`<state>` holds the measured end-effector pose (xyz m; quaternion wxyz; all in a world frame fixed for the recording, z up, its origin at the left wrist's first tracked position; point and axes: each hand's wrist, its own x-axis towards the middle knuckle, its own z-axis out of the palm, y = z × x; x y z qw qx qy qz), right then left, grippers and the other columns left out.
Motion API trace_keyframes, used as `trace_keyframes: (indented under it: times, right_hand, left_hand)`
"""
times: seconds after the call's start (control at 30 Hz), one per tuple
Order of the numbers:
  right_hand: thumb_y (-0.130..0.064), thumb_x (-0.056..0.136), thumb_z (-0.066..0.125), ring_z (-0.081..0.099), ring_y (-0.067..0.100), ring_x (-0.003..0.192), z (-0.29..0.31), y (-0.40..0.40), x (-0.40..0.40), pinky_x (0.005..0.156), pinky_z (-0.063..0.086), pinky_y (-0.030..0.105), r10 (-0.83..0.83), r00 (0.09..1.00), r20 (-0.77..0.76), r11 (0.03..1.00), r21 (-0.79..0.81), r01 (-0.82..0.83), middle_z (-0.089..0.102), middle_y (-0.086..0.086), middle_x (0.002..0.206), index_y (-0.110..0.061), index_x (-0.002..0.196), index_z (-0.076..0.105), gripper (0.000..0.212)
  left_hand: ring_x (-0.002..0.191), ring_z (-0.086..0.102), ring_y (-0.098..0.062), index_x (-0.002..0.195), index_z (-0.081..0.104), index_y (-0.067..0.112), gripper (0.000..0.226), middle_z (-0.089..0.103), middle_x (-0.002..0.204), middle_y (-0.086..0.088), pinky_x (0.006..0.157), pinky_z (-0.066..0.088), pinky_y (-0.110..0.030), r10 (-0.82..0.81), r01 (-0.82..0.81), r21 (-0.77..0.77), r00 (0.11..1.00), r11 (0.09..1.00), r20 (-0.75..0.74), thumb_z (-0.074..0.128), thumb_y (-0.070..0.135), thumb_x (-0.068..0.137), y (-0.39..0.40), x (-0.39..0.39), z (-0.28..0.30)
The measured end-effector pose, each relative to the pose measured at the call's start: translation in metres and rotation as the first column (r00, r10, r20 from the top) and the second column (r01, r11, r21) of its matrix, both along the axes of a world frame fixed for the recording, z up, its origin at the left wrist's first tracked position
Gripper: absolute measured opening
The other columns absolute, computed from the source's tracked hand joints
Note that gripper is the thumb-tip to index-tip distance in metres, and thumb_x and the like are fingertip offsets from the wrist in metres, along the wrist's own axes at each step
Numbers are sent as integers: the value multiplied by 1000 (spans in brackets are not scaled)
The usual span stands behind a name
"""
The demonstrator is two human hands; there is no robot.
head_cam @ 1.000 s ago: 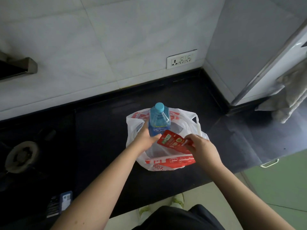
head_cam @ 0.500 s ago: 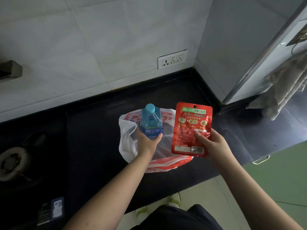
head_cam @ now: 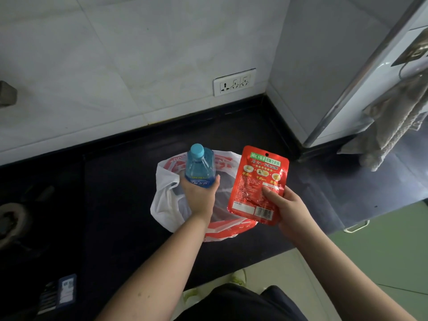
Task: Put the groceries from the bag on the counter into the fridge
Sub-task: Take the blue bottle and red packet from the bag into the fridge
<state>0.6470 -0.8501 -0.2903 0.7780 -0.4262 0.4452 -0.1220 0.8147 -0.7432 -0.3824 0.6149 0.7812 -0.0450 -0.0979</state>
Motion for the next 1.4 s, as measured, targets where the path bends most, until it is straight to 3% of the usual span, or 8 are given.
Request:
trace_keyframes:
  times: [0.13,0.27,0.37,0.53,0.7,0.8,0.97,1.4]
  right_hand:
    - [-26,87,67,72,27,92,4,-9,-2,76,59,44,0,1000,-4,1000,-19,0,74,4,103,-14,117,59,33]
    - [-26,88,66,72,26,94,10,-18,-2,79,58,45,30,999,20,999,-36,-29,74,4,105,-14,120,58,36]
    - [-26,88,65,72,26,95,18,-21,-1,75,59,42,44,997,56,998,-47,-41,73,4,107,-15,120,58,35]
    - [-26,90,62,72,25,95,28,-27,-4,75,60,41,68,993,97,991,-119,-56,73,2,106,-18,118,58,29]
    - [-25,90,63,71,27,95,32,-24,-5,75,59,41,84,988,127,989,-132,-67,73,3,106,-18,119,58,31]
    - [-25,90,63,71,28,96,34,-16,-1,79,58,45,109,984,140,988,-124,-92,72,5,110,-17,121,57,32]
    - [-25,91,62,70,30,100,45,10,9,85,55,49,146,973,181,984,-130,-124,70,8,114,-15,123,57,34]
    - [-20,88,64,70,34,97,75,144,35,84,55,53,318,931,177,942,-166,-291,72,12,110,-15,119,60,31]
  left_hand:
    - [99,59,8,122,48,22,69,60,112,14,78,50,-8,-46,41,71,997,997,69,89,24,67,8,11,8]
    - [96,64,-5,116,54,23,66,66,108,9,85,58,-35,-93,86,132,994,988,54,88,42,62,18,23,24]
    - [97,64,1,120,54,25,68,66,111,14,85,57,-31,-145,145,73,989,987,-10,90,39,63,25,20,48]
    - [105,67,-8,118,61,26,56,71,112,9,82,56,-29,-252,226,-191,960,955,-121,88,23,70,50,12,101]
    - [118,60,-37,133,49,3,77,60,129,-20,97,50,-51,-358,237,-516,922,823,-147,84,28,69,82,18,132]
    - [118,59,-34,140,45,6,88,59,130,-16,94,52,-48,-408,211,-615,892,760,-198,83,44,70,101,16,146]
    - [117,60,-30,131,58,13,62,64,125,-12,90,52,-47,-426,140,-691,866,709,-262,69,49,81,128,5,157]
    - [88,73,-18,90,80,22,60,76,96,-2,68,59,-36,-413,12,-800,861,600,-297,91,54,40,270,-29,182]
